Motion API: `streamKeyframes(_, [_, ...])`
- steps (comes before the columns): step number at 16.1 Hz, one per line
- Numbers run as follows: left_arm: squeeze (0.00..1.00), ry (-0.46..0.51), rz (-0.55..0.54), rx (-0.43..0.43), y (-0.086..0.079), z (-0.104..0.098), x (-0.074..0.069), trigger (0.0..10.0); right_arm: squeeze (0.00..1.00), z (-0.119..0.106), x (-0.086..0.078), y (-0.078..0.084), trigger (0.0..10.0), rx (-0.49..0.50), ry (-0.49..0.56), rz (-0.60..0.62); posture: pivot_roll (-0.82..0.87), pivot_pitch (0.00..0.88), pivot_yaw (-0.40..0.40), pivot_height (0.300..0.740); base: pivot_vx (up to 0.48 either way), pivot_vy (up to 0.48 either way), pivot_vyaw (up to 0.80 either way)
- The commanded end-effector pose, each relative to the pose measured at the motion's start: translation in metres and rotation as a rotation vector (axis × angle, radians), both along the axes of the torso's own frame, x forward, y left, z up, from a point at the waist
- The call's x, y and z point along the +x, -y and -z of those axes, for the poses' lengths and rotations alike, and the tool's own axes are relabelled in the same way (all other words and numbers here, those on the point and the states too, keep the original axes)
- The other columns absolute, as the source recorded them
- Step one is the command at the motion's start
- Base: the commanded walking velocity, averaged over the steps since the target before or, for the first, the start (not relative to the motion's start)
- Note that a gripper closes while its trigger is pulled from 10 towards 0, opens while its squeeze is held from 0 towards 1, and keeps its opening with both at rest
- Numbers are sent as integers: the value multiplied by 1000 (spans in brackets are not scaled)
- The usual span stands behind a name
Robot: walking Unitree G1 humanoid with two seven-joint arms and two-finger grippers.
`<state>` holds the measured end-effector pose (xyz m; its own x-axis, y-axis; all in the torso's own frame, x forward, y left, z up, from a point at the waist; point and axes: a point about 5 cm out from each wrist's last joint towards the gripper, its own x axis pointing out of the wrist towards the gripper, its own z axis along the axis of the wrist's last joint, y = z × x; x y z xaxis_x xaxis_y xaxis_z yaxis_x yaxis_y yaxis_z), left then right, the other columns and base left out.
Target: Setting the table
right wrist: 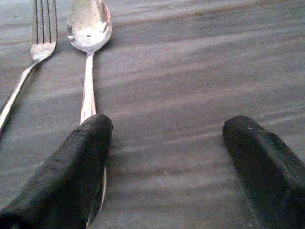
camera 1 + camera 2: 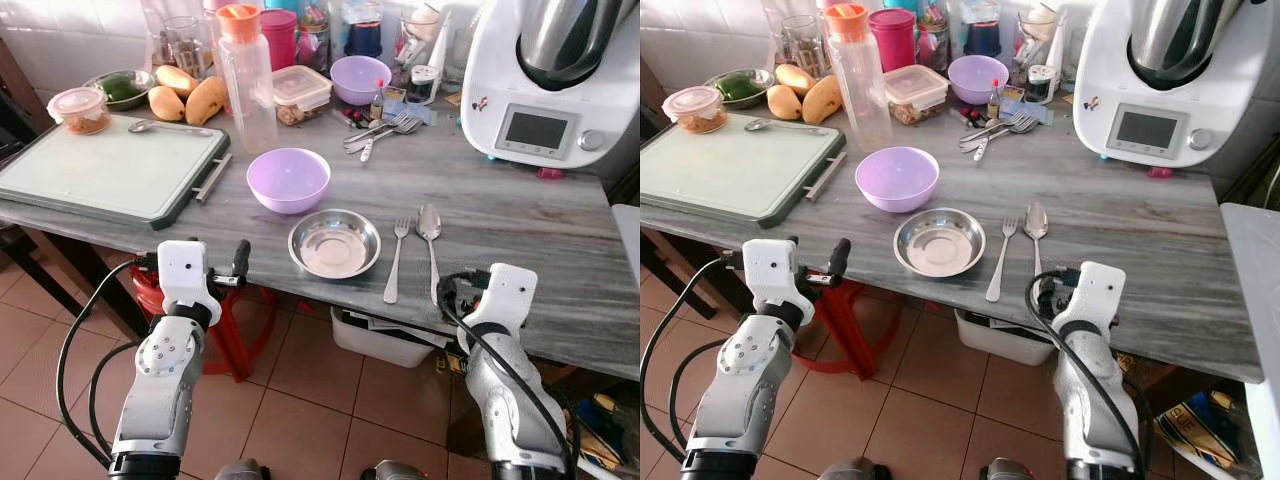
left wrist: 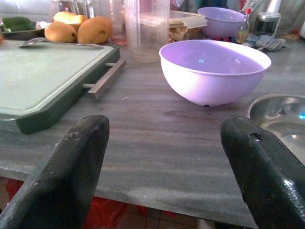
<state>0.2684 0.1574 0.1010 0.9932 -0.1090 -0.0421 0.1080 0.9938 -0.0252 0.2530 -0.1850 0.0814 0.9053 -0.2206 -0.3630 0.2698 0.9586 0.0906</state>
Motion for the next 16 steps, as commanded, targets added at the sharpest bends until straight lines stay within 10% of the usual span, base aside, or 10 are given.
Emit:
streamKeyframes(1, [0,14,4,9,-2,-4,0,10000,1000,5,0,-5,10000,27,-42,-13,-16,0,27,740,0,0,0])
streamKeyframes(16, [0,12,2,8,-1,-4,0,10000,1000,-11,6,-20,10000,70,85,-117,-20,0,29,740,0,0,0])
